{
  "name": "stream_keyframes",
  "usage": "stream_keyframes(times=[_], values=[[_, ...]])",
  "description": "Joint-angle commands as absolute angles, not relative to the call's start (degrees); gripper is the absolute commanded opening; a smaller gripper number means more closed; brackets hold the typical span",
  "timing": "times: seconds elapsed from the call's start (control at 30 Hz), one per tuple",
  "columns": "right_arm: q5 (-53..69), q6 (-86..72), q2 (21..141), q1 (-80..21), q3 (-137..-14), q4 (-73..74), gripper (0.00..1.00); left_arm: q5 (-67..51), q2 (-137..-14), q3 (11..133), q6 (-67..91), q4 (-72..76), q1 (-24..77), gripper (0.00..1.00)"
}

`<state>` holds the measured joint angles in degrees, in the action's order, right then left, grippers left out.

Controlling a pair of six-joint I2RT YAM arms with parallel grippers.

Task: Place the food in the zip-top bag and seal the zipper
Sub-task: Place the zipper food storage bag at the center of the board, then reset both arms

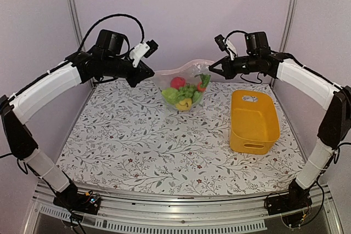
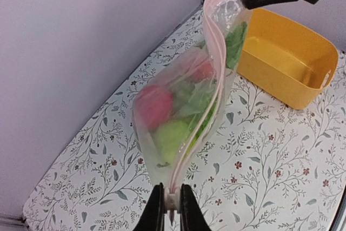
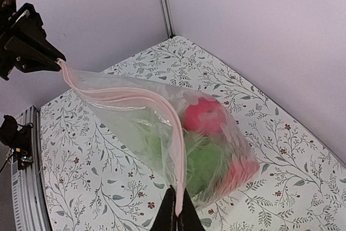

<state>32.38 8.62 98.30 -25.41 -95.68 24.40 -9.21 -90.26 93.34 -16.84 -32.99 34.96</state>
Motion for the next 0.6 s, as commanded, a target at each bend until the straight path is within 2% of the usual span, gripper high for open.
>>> stream_keyframes(times=[0.0,0.13,0.23,0.3,0.33,0.47,0.57], values=[[36.9,9.7,96.1,-25.3,-82.2,20.8,0.02,-10.2,-87.6,81.0,-24.2,-35.9,38.3,0.03],[38.3,9.8,88.4,-26.1,-66.1,18.0,0.09,-6.3,-83.6,69.3,-26.8,-37.2,42.2,0.04],[38.1,10.1,83.5,-27.6,-59.0,21.2,0.19,-5.7,-81.1,65.1,-25.2,-37.7,45.0,0.08],[38.3,9.9,79.5,-29.4,-54.9,23.0,0.29,-6.0,-79.7,63.9,-23.5,-38.5,46.4,0.14],[38.4,9.4,78.1,-29.8,-54.1,23.8,0.33,-5.3,-79.3,63.9,-23.1,-39.4,47.1,0.20],[36.2,8.2,71.7,-30.0,-51.9,26.7,0.42,-0.4,-77.4,65.9,-22.3,-45.0,48.9,0.38],[31.1,8.0,69.0,-29.8,-54.4,28.4,0.54,5.3,-75.4,67.3,-22.7,-47.1,49.4,0.45]])
